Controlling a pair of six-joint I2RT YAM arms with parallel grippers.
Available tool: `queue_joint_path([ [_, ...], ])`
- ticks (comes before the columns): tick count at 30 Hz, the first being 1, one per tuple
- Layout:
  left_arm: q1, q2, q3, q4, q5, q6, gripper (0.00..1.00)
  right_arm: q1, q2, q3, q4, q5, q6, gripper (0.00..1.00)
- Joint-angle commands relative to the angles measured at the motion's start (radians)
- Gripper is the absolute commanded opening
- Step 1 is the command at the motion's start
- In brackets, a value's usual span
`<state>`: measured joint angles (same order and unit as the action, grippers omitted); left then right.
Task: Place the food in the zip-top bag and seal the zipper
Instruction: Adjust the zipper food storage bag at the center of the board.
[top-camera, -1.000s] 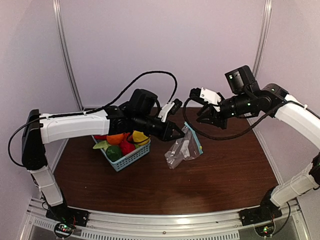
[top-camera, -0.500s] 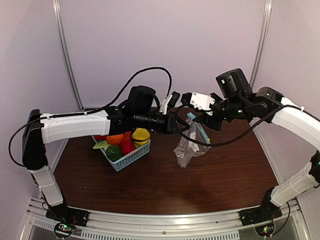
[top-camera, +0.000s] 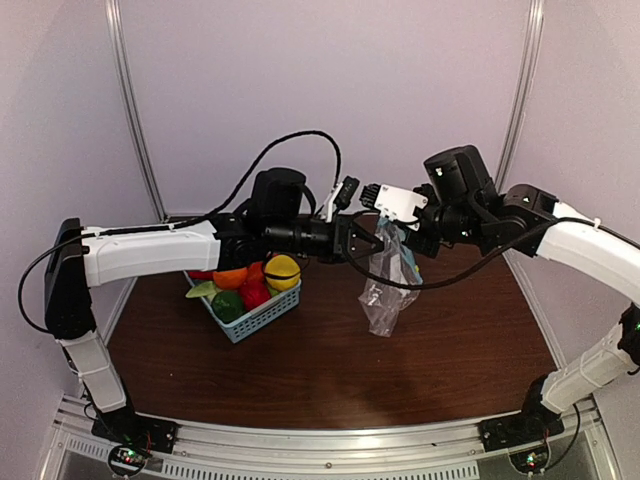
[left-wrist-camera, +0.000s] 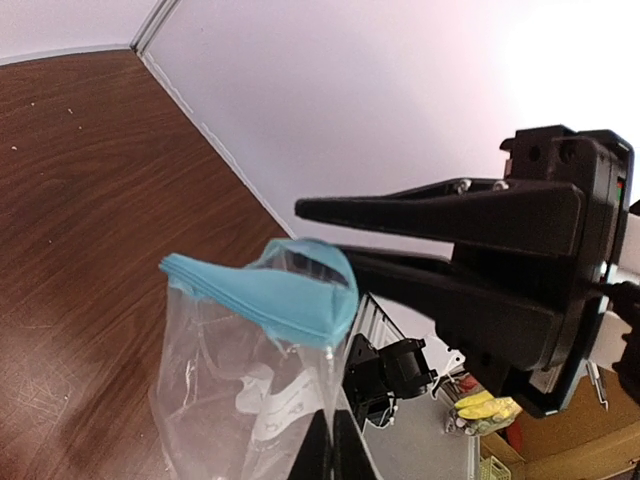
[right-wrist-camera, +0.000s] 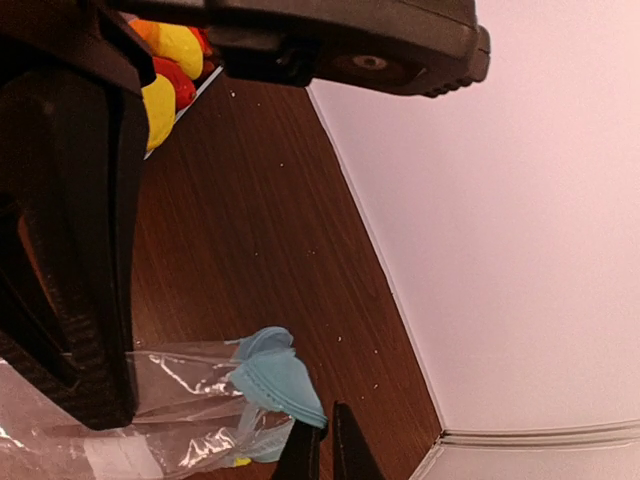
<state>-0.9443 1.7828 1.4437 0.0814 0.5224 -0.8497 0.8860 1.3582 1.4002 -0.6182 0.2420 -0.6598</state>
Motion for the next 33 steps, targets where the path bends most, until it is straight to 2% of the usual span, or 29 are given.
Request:
queue_joint_path([
  [1,0.004,0.017,-0.007,0.037,0.037,-0.006,0.00,0.003,-0.002,0.008,0.054,0.092,0.018,0.00],
  [7,0.005,0.021,-0.008,-0.072,-0.021,0.104,0.00,-0.032,0.000,0.049,-0.057,-0.104,0.046,0.00],
  [10,0.001,0.001,-0.042,-0.118,-0.104,0.213,0.00,-0.064,0.020,0.058,-0.140,-0.210,0.064,0.00],
  [13,-0.007,-0.026,-0.121,-0.091,-0.196,0.302,0.00,-0.104,0.050,0.073,-0.241,-0.391,0.093,0.00],
  [16,-0.027,-0.061,-0.206,0.002,-0.269,0.382,0.00,-0.118,0.076,0.074,-0.311,-0.547,0.131,0.00],
  [20,-0.037,-0.069,-0.240,0.000,-0.402,0.424,0.00,-0.131,0.100,0.064,-0.363,-0.733,0.184,0.00],
  [25,-0.037,-0.081,-0.283,0.034,-0.468,0.446,0.00,-0.199,0.121,0.025,-0.357,-1.006,0.270,0.00],
  [28,-0.037,-0.099,-0.325,0.089,-0.480,0.461,0.00,-0.257,0.141,-0.051,-0.275,-1.203,0.391,0.00],
  [33,-0.037,-0.154,-0.427,0.234,-0.498,0.485,0.00,-0.320,0.197,-0.100,-0.225,-1.351,0.477,0.00],
])
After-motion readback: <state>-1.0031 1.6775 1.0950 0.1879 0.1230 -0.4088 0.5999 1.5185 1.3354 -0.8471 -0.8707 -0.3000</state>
